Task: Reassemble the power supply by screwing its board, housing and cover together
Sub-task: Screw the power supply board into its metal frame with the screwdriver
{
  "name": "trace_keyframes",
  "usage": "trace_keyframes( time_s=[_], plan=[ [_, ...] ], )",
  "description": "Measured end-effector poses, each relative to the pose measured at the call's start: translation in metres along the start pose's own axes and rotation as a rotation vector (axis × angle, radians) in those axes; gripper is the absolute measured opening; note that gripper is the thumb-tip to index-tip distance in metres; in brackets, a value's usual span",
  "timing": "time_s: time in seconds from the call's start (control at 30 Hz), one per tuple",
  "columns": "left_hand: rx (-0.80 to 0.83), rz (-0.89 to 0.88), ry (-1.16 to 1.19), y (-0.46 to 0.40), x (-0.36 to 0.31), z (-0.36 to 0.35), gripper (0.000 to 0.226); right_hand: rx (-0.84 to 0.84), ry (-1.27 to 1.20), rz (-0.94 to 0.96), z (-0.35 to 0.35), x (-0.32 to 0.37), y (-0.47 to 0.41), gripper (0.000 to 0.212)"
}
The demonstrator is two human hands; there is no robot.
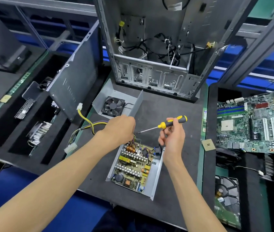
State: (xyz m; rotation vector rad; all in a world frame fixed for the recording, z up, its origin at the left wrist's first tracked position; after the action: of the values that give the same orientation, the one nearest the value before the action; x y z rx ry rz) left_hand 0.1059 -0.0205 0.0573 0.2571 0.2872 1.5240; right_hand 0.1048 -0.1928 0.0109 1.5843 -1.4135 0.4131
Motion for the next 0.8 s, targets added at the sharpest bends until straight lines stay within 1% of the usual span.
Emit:
trace_keyframes(
  time_s=[0.07,0.17,0.33,0.43,0.5,0.57,0.63,0.67,0.73,0.8],
  plan=[
    [0.009,-0.029,0.031,0.001,-0.003,0.003,0.007,-0.01,-0.015,0.009,0.0,0.0,0.0,0.027],
    [-0.006,-0.044,0.11,0.006,-0.009,0.006,0.007,-0.021,-0.044,0.026,0.0,0.0,0.0,0.028],
    [-0.102,0.051,0.322,0.036,-0.008,-0.004,0.014,-0.064,-0.103,0.027,0.003,-0.001,-0.002,0.029],
    [-0.161,0.116,0.386,0.058,0.0,-0.018,0.008,-0.071,-0.087,0.028,0.003,-0.002,-0.002,0.029],
    [-0.224,0.129,0.372,0.068,0.001,-0.022,0.006,-0.06,-0.054,0.03,0.002,-0.001,-0.002,0.027],
    [-0.327,0.061,0.24,0.073,-0.002,-0.023,0.002,-0.017,-0.002,0.055,-0.002,0.001,-0.002,0.025],
    [-0.402,-0.015,0.126,0.077,-0.004,-0.023,0.007,0.045,0.064,0.098,-0.008,0.005,0.0,0.022],
    [-0.418,-0.03,0.118,0.078,-0.002,-0.023,0.009,0.075,0.097,0.119,-0.011,0.007,0.0,0.021],
    [-0.43,-0.023,0.176,0.08,0.006,-0.027,0.009,0.145,0.181,0.161,-0.016,0.009,0.0,0.021],
    [-0.396,0.006,0.245,0.083,0.011,-0.033,0.008,0.229,0.29,0.191,-0.021,0.008,-0.002,0.021]
  ],
)
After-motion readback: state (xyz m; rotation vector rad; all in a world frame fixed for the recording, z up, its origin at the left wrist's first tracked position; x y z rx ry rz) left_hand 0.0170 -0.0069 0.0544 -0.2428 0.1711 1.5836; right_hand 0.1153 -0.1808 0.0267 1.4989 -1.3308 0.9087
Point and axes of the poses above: each hand's wrist, its own y-axis away from the middle knuckle, its own z-axis out of the back of the hand, x = y × z, the point moved 2 cm from there along -y, towards the middle knuckle, and after that the axes turned 7 degrees about -y, right-handed, at the moved point
